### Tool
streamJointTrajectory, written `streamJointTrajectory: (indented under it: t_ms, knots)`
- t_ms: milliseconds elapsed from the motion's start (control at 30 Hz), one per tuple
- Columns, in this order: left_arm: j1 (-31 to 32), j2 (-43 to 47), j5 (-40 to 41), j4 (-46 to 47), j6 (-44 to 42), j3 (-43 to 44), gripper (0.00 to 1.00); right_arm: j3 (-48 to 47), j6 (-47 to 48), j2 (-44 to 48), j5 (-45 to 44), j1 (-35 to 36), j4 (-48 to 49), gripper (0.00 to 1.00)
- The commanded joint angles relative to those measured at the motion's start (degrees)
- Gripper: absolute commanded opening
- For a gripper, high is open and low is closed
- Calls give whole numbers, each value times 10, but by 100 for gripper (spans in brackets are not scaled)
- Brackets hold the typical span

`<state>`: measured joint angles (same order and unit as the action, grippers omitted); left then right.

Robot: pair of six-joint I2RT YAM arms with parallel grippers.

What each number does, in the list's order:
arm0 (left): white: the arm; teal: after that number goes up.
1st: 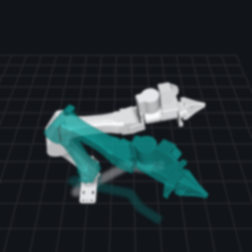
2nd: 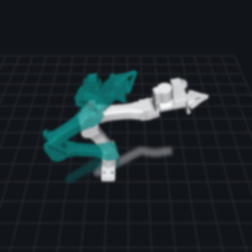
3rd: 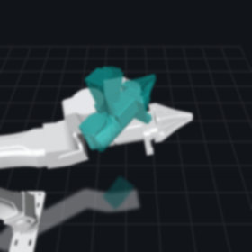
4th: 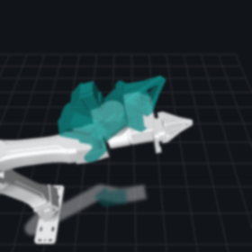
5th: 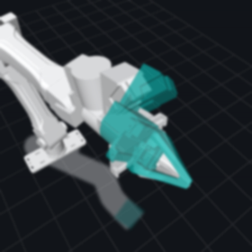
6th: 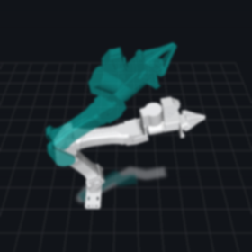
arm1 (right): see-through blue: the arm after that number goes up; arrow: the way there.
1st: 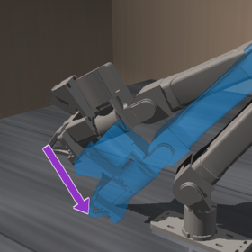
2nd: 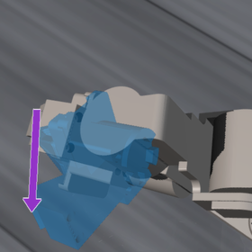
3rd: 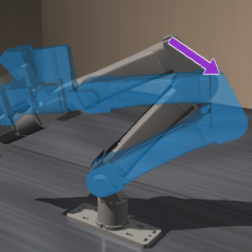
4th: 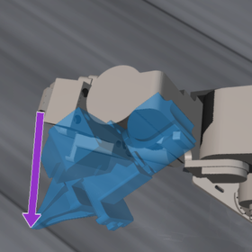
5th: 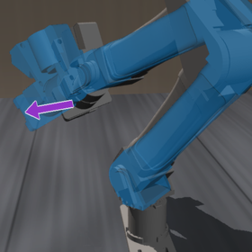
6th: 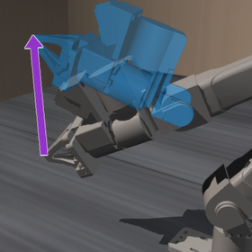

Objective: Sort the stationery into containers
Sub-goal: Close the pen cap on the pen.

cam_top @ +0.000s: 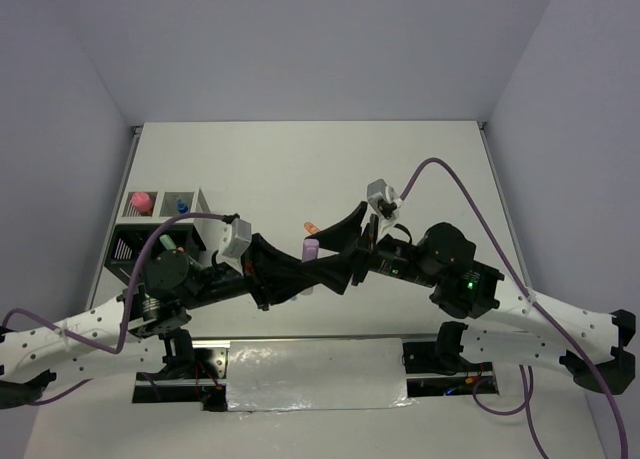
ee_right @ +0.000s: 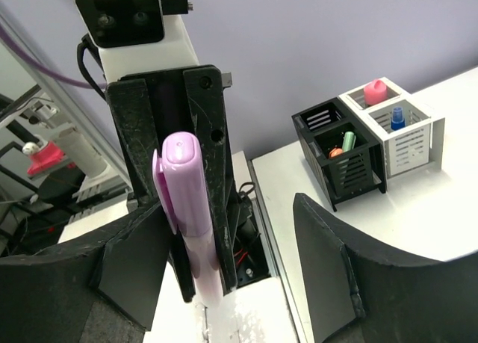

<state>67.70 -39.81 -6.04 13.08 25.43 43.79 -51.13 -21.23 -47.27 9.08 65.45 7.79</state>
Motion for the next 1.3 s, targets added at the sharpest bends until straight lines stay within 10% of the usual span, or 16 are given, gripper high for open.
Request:
streamJointTrajectory:
  t_ms: [0,600,700,733,833,1033,1100,1133,1267]
  knots:
    - [2,21,16,57,8,11,0,-24,16,5,23,-8,-25,71]
    - [2,-13,-36,21,0,11,0,-66,-7,-16,72,-23,7,69]
    - [2,-23,-28,5,0,19,0,-69,-11,-20,80,-23,9,46]
    - [2,-22,-24,5,1,21,0,-69,-10,-20,82,-22,9,18]
    - [2,-15,-6,4,4,24,2,-62,-11,-21,85,-22,10,0]
    - [2,-18,7,-14,-9,81,0,-32,-13,-15,95,-22,34,2]
    - [1,-19,2,-13,-13,93,0,-22,-14,-14,106,-22,44,16]
    - [1,-21,2,-12,-14,95,0,-20,-17,-13,108,-22,49,43]
    - [2,-25,-2,-13,-18,101,0,-12,-20,-6,110,-22,54,48]
